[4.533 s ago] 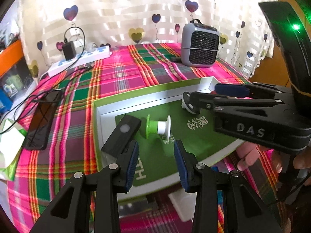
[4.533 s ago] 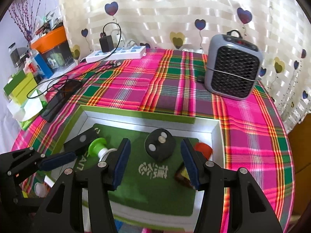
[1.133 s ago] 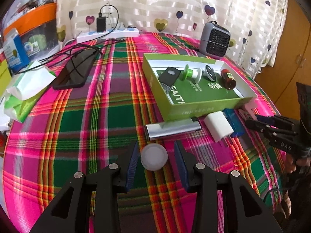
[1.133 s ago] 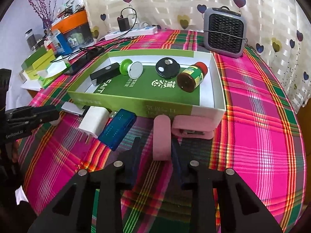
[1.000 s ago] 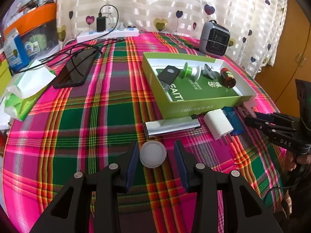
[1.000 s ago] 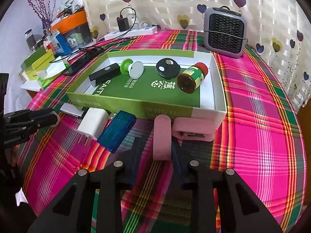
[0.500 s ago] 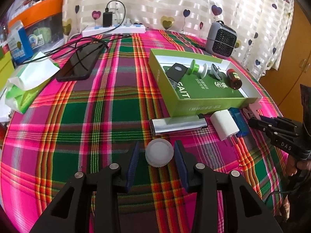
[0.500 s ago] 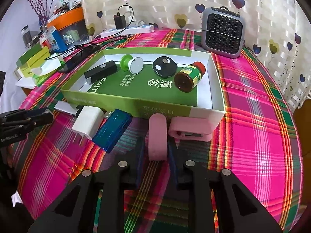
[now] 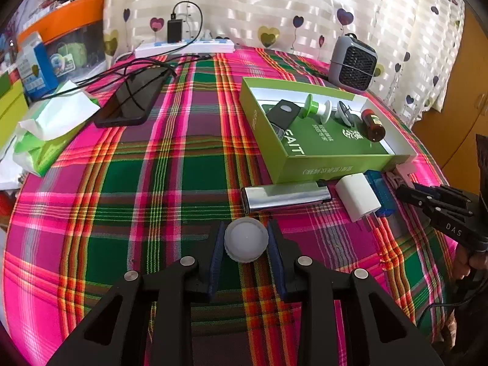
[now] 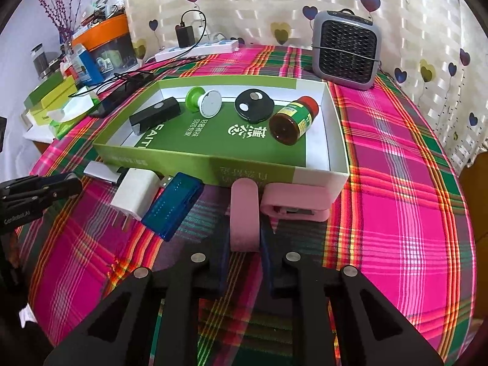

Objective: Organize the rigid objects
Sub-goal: 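Carry the white cap with the left gripper over the box while the right carries the pink block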

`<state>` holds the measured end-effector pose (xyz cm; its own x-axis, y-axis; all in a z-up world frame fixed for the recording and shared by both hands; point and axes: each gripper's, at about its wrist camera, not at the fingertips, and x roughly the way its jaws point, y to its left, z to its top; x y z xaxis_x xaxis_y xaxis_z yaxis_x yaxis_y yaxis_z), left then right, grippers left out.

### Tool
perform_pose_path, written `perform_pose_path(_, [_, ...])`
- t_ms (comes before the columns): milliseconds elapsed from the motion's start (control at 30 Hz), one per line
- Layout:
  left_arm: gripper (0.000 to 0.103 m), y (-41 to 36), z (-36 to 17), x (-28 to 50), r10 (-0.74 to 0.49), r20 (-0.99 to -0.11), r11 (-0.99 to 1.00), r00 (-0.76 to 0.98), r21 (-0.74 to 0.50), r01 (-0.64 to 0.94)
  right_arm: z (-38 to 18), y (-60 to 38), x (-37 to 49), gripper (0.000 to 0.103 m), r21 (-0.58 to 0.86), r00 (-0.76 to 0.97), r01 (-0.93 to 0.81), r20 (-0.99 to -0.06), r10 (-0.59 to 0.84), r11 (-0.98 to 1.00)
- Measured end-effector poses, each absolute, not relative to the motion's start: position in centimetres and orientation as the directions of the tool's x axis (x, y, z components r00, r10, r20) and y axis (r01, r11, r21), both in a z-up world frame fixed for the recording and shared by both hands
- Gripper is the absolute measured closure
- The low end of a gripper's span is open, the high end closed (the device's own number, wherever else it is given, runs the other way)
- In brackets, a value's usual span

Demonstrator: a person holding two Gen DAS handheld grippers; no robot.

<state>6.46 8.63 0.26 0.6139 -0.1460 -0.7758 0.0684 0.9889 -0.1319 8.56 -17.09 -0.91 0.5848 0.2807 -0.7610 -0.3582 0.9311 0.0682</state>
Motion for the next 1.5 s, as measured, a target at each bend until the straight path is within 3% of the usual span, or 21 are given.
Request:
perform_pose_path(733, [0.076,8.4,0.5,6.3,-0.143,-0.774,0.989,0.617,-0.126,0.071,-0.9,-17.2,8.5,0.084,0.071,0.585,-0.358,-0.760,0.283,0.931])
perform_pose_path(1500, [0.076,7.4,4.2,6.2,-0.165,-0.717,0.986,0.677,-0.120,0.113,1.6,-17.5,7.7,0.085,0.083,0.638,-0.353,-0.708,0.304,0.932])
